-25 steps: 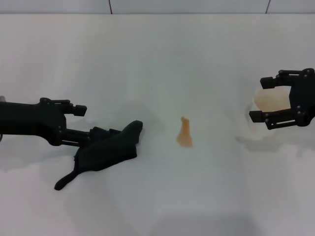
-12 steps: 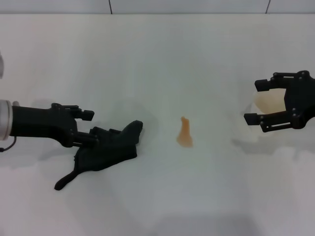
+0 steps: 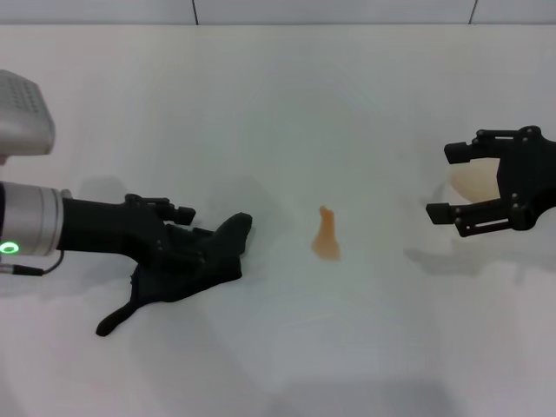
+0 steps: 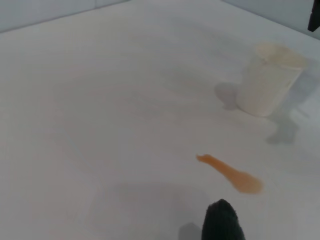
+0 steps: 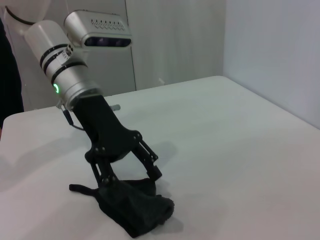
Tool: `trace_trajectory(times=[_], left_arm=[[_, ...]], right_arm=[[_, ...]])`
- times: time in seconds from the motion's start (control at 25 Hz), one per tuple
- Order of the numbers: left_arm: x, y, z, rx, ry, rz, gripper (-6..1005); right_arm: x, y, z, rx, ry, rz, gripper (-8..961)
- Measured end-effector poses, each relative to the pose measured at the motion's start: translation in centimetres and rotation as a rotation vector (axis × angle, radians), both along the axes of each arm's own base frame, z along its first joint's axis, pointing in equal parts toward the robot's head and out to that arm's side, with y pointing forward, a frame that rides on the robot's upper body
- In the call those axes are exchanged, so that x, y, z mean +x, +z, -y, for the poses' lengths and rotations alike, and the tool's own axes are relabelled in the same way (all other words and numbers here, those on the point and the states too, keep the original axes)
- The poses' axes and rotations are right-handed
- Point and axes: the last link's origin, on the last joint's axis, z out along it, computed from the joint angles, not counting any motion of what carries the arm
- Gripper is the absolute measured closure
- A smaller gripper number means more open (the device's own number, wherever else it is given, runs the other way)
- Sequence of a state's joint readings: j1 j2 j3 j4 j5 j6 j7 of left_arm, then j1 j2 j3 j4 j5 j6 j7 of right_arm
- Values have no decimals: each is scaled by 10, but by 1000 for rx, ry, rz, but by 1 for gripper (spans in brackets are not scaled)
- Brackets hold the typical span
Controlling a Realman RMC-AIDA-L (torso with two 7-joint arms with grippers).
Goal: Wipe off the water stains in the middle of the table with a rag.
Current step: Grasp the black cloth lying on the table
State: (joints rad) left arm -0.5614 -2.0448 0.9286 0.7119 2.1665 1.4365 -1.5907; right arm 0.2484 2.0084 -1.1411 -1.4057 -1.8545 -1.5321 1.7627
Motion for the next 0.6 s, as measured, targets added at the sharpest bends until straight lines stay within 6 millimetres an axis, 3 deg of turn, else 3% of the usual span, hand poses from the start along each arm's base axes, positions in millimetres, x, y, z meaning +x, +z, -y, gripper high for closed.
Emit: trace_trajectory(times=[0.36,0.6], left_arm=[[-2,-11,7,-24,5,-16,122],[-3,-12,8,-25,8,-15,124]], right_arm=[[1,-4,2,-16,-2,0,84],[2,-5,4,-24,-5,2,135]])
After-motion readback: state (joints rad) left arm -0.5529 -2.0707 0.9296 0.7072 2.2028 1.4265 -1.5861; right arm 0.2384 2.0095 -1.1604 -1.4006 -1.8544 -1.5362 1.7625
